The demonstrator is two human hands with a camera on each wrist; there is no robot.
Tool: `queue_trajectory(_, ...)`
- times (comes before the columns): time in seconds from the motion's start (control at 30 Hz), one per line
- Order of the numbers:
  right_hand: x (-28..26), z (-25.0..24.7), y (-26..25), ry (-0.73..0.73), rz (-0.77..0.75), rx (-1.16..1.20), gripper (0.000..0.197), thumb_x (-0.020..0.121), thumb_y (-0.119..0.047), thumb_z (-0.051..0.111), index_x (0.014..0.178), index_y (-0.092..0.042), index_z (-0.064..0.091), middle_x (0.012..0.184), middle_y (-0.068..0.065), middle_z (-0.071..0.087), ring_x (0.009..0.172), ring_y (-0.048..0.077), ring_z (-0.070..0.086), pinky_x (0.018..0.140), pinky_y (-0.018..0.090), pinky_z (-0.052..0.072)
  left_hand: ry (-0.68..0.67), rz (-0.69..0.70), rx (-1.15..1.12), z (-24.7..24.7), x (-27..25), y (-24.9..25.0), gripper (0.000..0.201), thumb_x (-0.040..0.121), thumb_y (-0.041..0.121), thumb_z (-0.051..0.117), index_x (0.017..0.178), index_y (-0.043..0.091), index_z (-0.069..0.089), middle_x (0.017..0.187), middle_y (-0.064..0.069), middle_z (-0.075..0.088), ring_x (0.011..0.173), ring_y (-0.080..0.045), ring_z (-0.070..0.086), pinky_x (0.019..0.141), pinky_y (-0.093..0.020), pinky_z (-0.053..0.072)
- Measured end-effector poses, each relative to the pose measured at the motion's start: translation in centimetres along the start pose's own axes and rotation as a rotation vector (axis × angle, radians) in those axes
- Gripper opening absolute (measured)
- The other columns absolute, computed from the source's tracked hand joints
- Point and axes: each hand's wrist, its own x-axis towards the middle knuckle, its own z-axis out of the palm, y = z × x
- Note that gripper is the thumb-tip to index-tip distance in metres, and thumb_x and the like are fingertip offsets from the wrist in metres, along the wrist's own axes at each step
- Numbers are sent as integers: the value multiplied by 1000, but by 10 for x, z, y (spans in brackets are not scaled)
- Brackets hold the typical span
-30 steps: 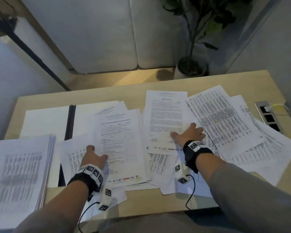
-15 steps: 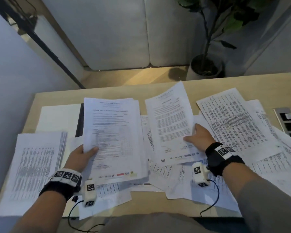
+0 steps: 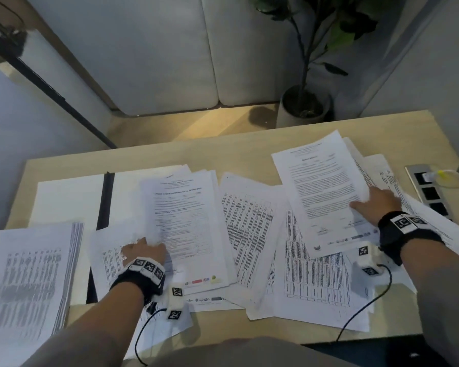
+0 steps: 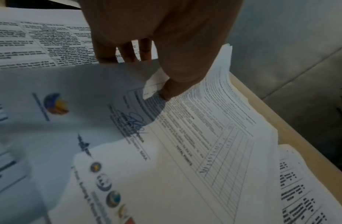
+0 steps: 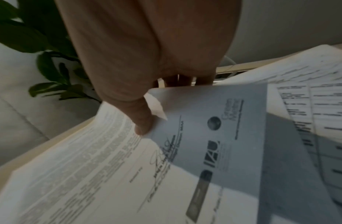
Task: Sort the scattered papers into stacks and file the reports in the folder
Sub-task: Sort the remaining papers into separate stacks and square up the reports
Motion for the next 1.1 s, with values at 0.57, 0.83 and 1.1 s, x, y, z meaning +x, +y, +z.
queue_trajectory(0.57, 35, -7, 55, 75, 32, 4, 62, 76, -35, 91, 122, -6, 60, 140, 25, 41, 123, 48, 49, 108, 52, 44, 45, 379, -544, -112, -54, 7, 29, 102, 16, 59, 130, 23, 62, 116, -6, 68, 112, -29, 63, 97, -44, 48)
queue_trajectory(0.83, 39, -19, 49, -16, 72, 109, 74, 79, -28, 91, 132, -4, 46, 118, 21, 58, 105, 40, 59, 92, 47, 49, -262, 529, -381, -51, -73, 66, 24, 96, 22, 65, 120, 23, 68, 114, 1, 75, 109, -23, 69, 98, -39, 51)
queue_trajectory(1.1, -4, -43, 51, 10, -134, 243, 38, 99, -19, 66, 135, -10, 61, 131, 18, 66, 102, 33, 60, 88, 39, 47, -7, 443, 289, 56, -79, 73, 34, 91, 26, 55, 122, 23, 70, 150, -10, 34, 121, -40, 48, 107, -42, 41)
